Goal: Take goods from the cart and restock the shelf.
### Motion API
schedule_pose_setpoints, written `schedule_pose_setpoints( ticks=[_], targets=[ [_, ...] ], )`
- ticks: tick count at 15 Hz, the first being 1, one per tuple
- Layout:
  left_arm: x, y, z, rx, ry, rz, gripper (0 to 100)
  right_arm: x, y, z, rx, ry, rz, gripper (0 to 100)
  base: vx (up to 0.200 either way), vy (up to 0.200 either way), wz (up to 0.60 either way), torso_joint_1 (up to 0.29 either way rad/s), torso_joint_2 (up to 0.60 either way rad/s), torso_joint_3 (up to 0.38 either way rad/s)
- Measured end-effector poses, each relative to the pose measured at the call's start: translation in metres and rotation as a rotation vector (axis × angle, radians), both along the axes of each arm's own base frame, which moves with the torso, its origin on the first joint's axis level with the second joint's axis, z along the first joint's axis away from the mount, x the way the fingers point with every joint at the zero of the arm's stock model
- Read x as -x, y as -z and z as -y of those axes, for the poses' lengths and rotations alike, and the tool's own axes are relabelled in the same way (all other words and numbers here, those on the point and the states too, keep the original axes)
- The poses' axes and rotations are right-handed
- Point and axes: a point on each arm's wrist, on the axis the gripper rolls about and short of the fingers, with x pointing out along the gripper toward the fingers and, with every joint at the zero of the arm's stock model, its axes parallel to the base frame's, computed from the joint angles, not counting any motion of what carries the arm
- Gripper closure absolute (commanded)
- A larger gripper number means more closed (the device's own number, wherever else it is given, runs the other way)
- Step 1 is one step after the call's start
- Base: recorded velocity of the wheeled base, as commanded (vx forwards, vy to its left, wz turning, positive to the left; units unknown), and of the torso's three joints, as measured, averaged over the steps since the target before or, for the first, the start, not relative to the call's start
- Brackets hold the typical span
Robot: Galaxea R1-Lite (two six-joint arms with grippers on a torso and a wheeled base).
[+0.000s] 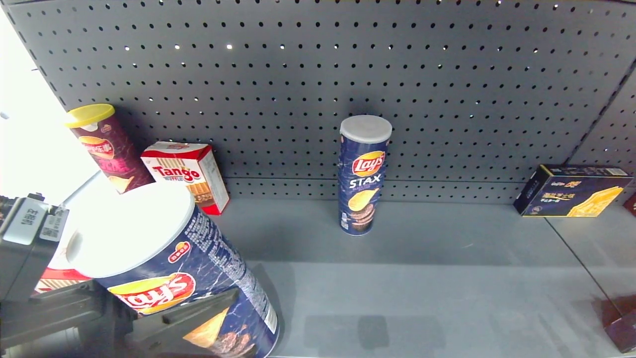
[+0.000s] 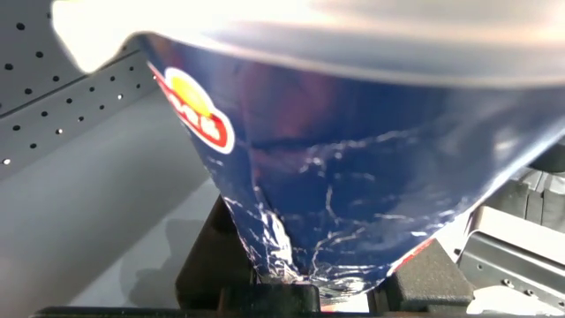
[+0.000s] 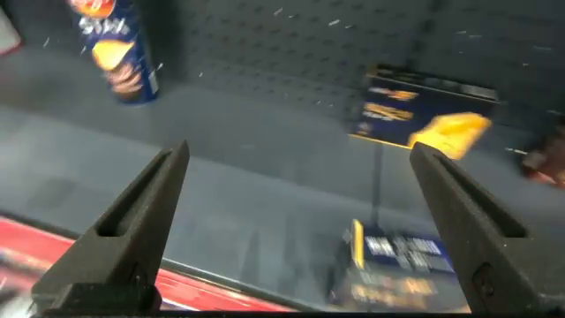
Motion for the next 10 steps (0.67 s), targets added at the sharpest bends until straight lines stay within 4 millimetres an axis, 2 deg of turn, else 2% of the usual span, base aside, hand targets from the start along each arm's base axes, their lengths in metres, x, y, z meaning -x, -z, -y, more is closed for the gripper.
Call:
schedule_pose_setpoints(
  ticks=[5, 8, 10],
  targets=[
    [-0.001, -0.002, 0.000, 0.003, -0.002, 0.005, 100, -0.054, -0.016, -0.011, 0.043, -0.128, -0.076, 0, 0.000, 0.000, 0.00, 0.000, 0.00, 0.000],
    [-0.001, -0.004, 0.001, 0.007, 0.012, 0.012, 100, -0.097, -0.024, -0.027, 0.036, -0.235, -0.043, 0, 0.000, 0.000, 0.00, 0.000, 0.00, 0.000],
    [-0.002, -0.008, 0.001, 0.015, 0.045, 0.021, 100, -0.126, -0.021, -0.040, 0.038, -0.335, -0.055, 0, 0.000, 0.000, 0.00, 0.000, 0.00, 0.000]
  ],
)
